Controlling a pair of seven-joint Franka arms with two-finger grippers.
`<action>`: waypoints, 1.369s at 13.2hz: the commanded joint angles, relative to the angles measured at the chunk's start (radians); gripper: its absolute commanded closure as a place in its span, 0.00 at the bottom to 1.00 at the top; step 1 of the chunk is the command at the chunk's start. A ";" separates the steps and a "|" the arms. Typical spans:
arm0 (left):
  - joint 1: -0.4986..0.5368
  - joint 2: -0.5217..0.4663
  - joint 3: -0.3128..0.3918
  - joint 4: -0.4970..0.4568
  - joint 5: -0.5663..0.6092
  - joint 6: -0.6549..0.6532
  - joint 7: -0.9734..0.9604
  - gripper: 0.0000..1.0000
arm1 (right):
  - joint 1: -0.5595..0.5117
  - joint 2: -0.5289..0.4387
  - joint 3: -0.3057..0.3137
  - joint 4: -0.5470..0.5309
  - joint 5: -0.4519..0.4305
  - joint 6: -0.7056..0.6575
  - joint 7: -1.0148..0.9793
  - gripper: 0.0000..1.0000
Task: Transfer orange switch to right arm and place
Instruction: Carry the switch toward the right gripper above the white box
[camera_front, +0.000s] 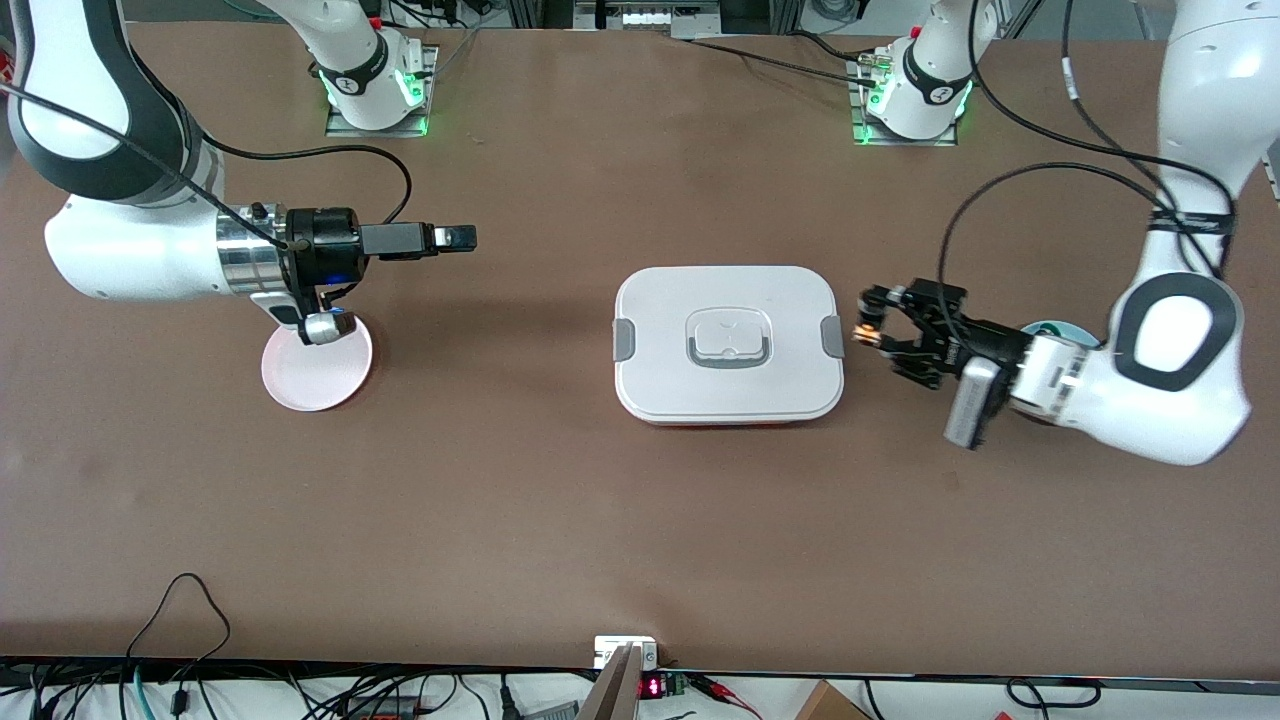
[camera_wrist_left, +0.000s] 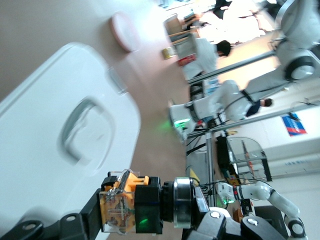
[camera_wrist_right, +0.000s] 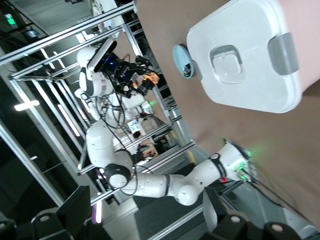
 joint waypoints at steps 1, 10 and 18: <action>-0.081 0.031 -0.002 -0.006 -0.129 0.046 0.203 0.65 | 0.055 -0.002 0.002 -0.020 0.067 0.054 0.009 0.00; -0.364 0.024 -0.005 -0.057 -0.610 0.374 0.700 0.71 | 0.023 0.031 0.002 -0.133 0.163 0.019 0.137 0.00; -0.553 0.028 -0.005 -0.057 -0.851 0.676 0.814 0.70 | 0.039 0.055 0.002 -0.126 0.246 0.045 0.141 0.00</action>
